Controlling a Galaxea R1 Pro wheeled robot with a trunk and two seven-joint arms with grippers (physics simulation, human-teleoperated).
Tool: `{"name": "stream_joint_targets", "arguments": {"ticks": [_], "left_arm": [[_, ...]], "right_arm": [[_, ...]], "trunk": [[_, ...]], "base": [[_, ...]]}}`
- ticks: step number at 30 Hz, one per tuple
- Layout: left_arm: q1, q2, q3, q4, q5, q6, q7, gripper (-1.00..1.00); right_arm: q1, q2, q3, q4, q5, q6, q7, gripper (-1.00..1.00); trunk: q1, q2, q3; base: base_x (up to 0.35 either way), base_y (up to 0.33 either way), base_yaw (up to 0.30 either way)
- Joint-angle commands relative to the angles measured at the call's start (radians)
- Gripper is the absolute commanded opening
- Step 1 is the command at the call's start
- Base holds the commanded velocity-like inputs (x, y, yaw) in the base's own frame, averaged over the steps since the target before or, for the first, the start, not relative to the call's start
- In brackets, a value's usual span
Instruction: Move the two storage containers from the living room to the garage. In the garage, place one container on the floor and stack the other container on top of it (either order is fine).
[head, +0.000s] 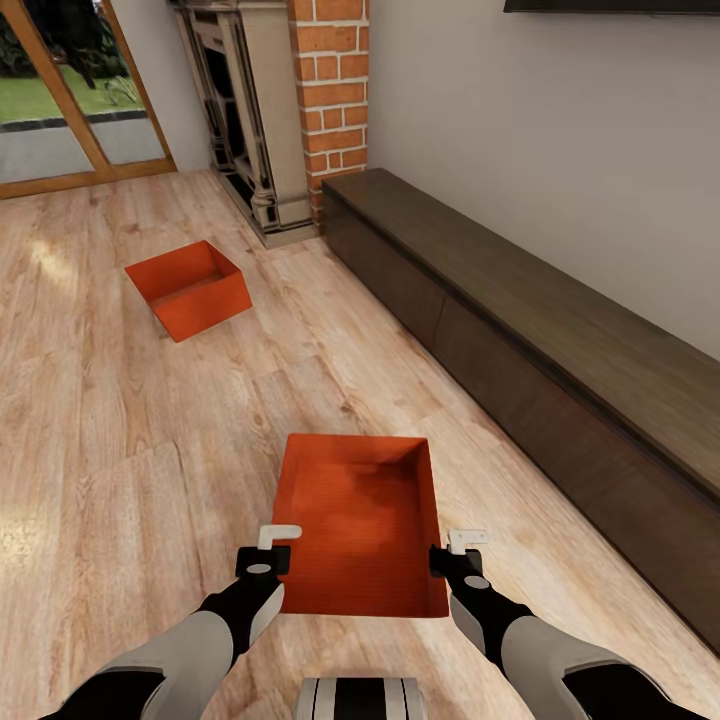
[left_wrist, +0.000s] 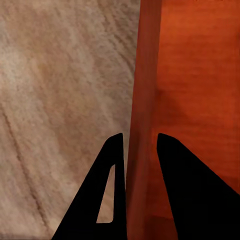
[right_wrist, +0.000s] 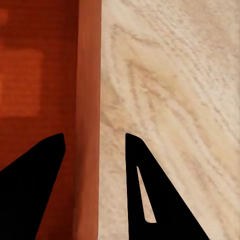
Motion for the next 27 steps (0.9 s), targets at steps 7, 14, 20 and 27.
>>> {"name": "stream_joint_targets", "arguments": {"ticks": [7,14,20,27], "left_arm": [[0.001,0.007,-0.004,0.004,0.044,0.005,0.004,-1.0],[0.001,0.007,-0.033,0.005,0.055,0.007,0.003,-1.0],[0.001,0.007,-0.037,0.004,0.055,0.007,0.003,-1.0],[0.001,0.007,0.039,0.003,0.056,0.007,0.004,-1.0]], "right_arm": [[0.009,0.018,0.037,0.014,-0.011,-0.003,-0.008,-1.0],[0.009,0.018,0.078,0.014,-0.01,-0.003,-0.008,-1.0],[0.009,0.02,0.071,0.014,-0.013,-0.001,-0.009,-1.0],[0.009,0.02,-0.001,0.014,-0.013,-0.001,-0.011,-1.0]], "trunk": [[0.0,0.0,-0.001],[0.0,0.0,-0.001],[0.0,0.0,0.0],[0.0,0.0,0.007]], "base": [[0.0,0.0,0.0],[0.0,0.0,0.0],[0.0,0.0,-0.024],[0.0,0.0,-0.16]]}}
